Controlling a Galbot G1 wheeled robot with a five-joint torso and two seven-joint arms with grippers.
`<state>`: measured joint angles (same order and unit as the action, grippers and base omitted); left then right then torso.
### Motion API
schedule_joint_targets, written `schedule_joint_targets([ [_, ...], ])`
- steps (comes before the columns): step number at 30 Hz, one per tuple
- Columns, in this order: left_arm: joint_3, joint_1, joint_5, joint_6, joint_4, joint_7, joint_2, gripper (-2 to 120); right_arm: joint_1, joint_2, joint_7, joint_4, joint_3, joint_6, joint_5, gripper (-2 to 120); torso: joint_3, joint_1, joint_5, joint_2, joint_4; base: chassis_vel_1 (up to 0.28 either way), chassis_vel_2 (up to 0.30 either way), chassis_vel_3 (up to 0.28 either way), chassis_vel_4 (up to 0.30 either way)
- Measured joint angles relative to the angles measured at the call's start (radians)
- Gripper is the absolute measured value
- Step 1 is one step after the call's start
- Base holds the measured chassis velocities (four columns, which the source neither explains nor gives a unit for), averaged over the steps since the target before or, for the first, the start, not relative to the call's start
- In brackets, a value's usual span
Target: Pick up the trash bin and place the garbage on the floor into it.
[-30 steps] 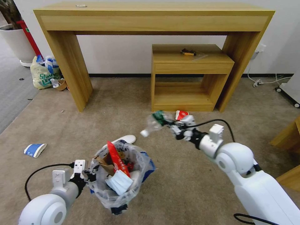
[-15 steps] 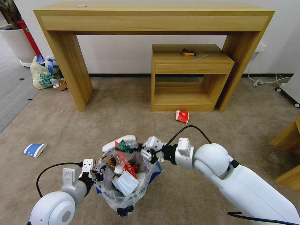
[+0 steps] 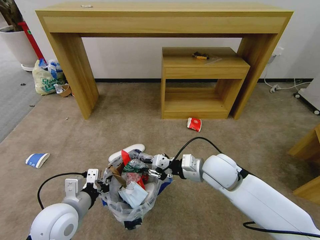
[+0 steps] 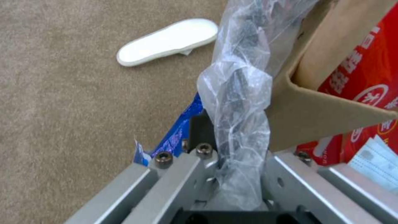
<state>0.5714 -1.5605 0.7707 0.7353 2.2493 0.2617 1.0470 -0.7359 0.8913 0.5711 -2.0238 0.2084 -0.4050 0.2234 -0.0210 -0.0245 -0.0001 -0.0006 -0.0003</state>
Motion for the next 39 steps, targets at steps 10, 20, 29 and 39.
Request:
schedule_joint_targets([
  [10,-0.002,0.006,0.011,0.0,0.0,-0.001,-0.003,0,-0.032,-0.003,-0.047,0.015,-0.032,-0.005,0.027,79,0.0,0.0,0.0,0.0,0.0,0.0,0.0,0.0,0.0],
  [20,-0.005,-0.003,0.007,0.0,0.003,-0.006,0.004,0,0.006,0.024,-0.147,0.056,-0.028,-0.027,0.079,100,0.0,0.0,0.0,0.0,0.0001,0.0,0.0,0.0,0.0],
  [29,0.002,-0.014,0.003,0.0,0.013,-0.007,0.01,0,0.009,0.026,-0.155,0.072,-0.027,-0.048,0.076,100,0.0,0.0,-0.0001,0.0,0.0,0.0,0.0,0.0,0.0],
  [39,0.007,-0.01,0.001,0.0,0.007,-0.012,0.012,0,-0.03,0.015,-0.153,0.022,-0.041,-0.045,0.076,100,0.0,0.0,0.0,0.0,0.0,0.0,0.0,0.0,0.0],
])
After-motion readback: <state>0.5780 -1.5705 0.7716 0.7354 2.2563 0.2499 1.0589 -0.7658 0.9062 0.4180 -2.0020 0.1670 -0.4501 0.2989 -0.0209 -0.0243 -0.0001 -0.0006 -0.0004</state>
